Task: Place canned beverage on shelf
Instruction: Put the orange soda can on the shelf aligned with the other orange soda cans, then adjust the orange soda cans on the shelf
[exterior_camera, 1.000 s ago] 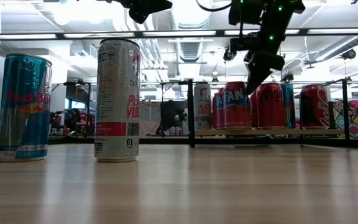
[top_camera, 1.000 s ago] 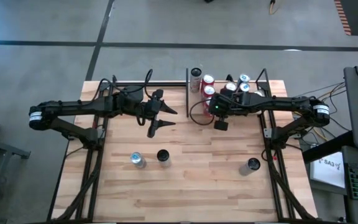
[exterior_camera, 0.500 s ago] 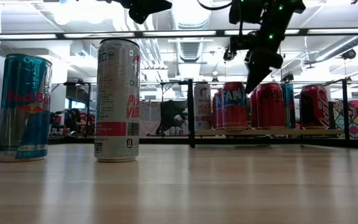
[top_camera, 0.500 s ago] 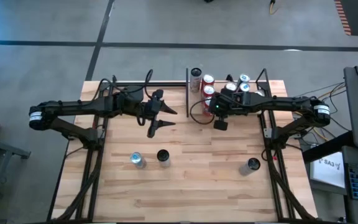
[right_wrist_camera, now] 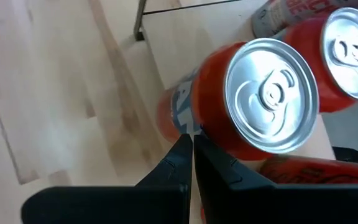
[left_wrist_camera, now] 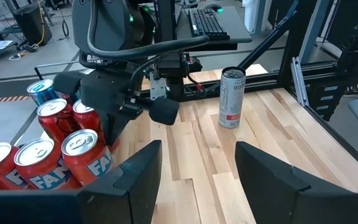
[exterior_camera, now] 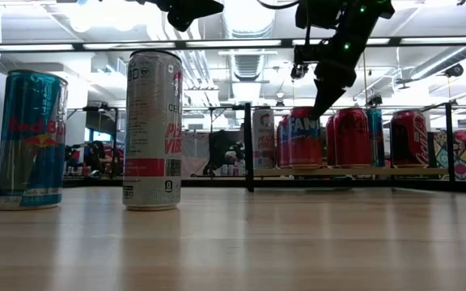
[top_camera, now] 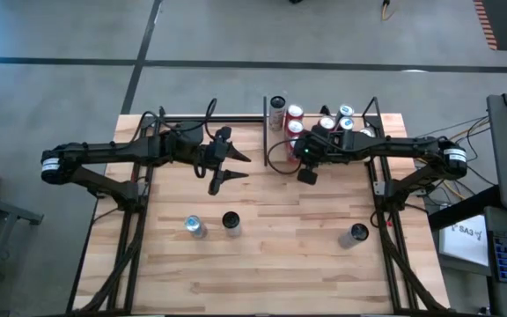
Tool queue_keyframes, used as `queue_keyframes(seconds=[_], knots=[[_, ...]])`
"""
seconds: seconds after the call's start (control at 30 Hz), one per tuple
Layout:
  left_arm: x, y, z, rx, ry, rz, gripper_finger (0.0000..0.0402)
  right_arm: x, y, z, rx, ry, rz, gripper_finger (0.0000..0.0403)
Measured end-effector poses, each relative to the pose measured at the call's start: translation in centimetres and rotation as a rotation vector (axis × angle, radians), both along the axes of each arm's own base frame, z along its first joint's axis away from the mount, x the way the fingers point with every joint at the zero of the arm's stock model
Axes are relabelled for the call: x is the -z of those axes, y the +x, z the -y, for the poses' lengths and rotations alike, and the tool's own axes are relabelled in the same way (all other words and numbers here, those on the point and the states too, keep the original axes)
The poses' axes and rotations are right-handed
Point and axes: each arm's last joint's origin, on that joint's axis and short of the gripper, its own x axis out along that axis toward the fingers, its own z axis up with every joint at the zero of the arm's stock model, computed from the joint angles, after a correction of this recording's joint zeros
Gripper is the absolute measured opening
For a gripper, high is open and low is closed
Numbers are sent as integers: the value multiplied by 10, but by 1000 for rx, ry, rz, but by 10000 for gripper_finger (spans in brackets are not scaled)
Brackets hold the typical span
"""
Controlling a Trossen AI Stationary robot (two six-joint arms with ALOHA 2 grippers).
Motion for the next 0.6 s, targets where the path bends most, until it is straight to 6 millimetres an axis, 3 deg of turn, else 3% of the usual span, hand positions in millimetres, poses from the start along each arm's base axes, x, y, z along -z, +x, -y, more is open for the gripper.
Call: queue_keyframes(seconds=[0.43, 0.6], knots=[[0, 0, 0, 0, 0, -3, 190, -2, -1, 0, 3, -13, 2, 9], [0, 0, 0, 1, 4, -3, 190, -20, 2, 1, 29, 2, 51, 9]])
